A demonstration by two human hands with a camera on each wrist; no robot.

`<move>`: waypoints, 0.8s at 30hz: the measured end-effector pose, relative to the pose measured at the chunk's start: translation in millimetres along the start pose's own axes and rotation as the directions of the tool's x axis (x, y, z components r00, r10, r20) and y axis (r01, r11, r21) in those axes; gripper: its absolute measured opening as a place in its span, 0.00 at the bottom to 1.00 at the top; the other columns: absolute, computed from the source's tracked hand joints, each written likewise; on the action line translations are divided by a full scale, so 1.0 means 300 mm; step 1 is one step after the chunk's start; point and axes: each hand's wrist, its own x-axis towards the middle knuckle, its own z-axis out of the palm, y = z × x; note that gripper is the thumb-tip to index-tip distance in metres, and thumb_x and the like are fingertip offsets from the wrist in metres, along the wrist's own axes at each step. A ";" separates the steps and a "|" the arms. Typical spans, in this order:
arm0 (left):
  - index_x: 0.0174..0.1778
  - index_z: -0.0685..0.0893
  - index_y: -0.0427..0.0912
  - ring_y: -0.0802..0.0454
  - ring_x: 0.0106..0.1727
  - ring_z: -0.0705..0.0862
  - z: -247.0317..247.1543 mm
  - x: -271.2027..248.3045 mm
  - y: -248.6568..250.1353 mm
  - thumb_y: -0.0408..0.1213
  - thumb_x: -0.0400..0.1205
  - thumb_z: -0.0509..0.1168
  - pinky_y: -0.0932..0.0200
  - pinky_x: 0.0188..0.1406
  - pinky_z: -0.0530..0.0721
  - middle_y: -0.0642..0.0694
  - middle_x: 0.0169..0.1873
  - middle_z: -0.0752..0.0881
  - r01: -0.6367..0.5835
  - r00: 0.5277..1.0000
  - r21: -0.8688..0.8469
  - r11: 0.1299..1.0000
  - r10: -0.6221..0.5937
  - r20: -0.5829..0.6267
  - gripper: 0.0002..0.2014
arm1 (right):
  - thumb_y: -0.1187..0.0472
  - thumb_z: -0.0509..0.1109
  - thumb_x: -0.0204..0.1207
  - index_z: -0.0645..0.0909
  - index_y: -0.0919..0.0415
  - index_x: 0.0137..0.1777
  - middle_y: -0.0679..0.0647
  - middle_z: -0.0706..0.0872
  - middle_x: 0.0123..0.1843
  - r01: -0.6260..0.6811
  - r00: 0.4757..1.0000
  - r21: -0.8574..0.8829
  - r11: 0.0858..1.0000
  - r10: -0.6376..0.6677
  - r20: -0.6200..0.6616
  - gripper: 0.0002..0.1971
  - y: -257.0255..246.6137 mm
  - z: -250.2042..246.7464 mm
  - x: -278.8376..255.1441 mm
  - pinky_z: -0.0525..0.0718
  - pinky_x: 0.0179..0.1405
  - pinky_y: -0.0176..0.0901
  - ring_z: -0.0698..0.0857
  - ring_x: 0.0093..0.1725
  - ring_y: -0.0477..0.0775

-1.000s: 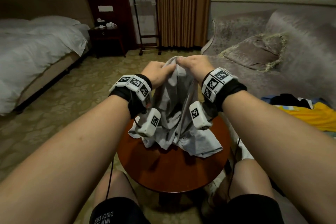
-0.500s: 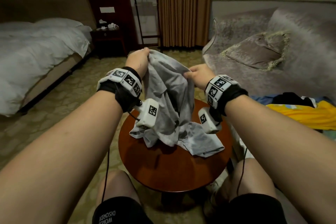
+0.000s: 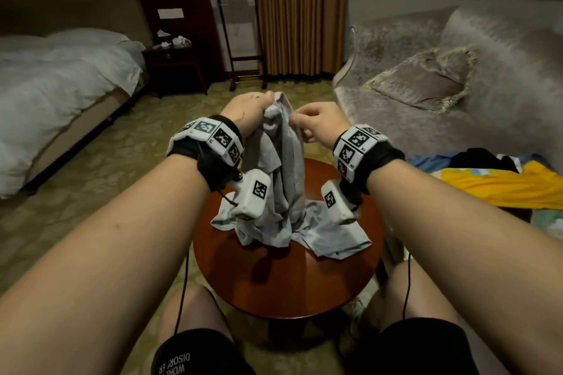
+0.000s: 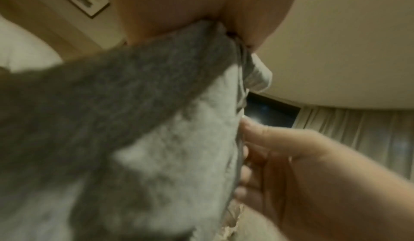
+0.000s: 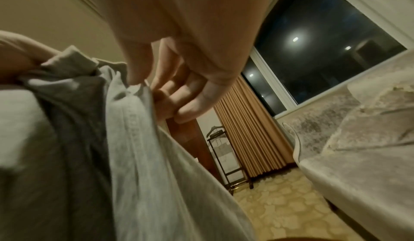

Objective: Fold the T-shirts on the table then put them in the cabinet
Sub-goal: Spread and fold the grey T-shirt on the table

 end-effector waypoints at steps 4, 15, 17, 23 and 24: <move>0.59 0.83 0.41 0.37 0.65 0.82 -0.029 0.013 0.022 0.57 0.80 0.57 0.40 0.69 0.77 0.36 0.61 0.84 -0.034 0.994 -0.136 0.990 0.019 -0.111 0.24 | 0.60 0.76 0.73 0.80 0.56 0.34 0.50 0.80 0.28 -0.145 0.966 -0.128 0.981 0.169 0.197 0.09 0.036 0.026 -0.031 0.77 0.28 0.34 0.78 0.26 0.45; 0.66 0.80 0.33 0.33 0.67 0.79 -0.065 0.090 -0.074 0.59 0.76 0.55 0.39 0.68 0.77 0.32 0.64 0.82 0.021 0.987 0.064 0.998 -0.011 -0.159 0.35 | 0.68 0.63 0.82 0.75 0.60 0.39 0.56 0.82 0.38 -0.254 0.953 0.117 0.960 0.227 0.203 0.09 0.018 0.059 0.009 0.74 0.16 0.31 0.84 0.33 0.52; 0.66 0.80 0.34 0.34 0.67 0.80 -0.065 0.109 -0.084 0.61 0.72 0.56 0.38 0.68 0.77 0.32 0.64 0.82 0.010 0.985 0.000 1.000 -0.010 -0.171 0.36 | 0.64 0.71 0.78 0.79 0.61 0.45 0.53 0.83 0.37 -0.195 0.932 -0.160 0.968 0.234 0.278 0.03 0.016 0.070 -0.006 0.73 0.17 0.28 0.82 0.33 0.47; 0.71 0.73 0.27 0.31 0.68 0.76 -0.088 0.050 -0.019 0.37 0.88 0.52 0.41 0.69 0.73 0.26 0.66 0.78 0.020 0.978 0.235 0.972 0.030 -0.208 0.20 | 0.63 0.72 0.78 0.77 0.62 0.31 0.54 0.79 0.27 -0.194 0.955 -0.264 0.945 0.243 0.167 0.14 0.058 0.119 -0.013 0.73 0.18 0.29 0.77 0.22 0.43; 0.71 0.71 0.27 0.31 0.67 0.77 -0.097 0.050 -0.019 0.32 0.88 0.52 0.42 0.66 0.74 0.26 0.65 0.78 0.050 0.964 0.270 0.961 0.024 -0.263 0.18 | 0.63 0.71 0.79 0.79 0.64 0.32 0.56 0.81 0.29 -0.207 0.963 -0.206 0.956 0.236 0.131 0.14 0.052 0.109 -0.010 0.75 0.19 0.30 0.79 0.22 0.43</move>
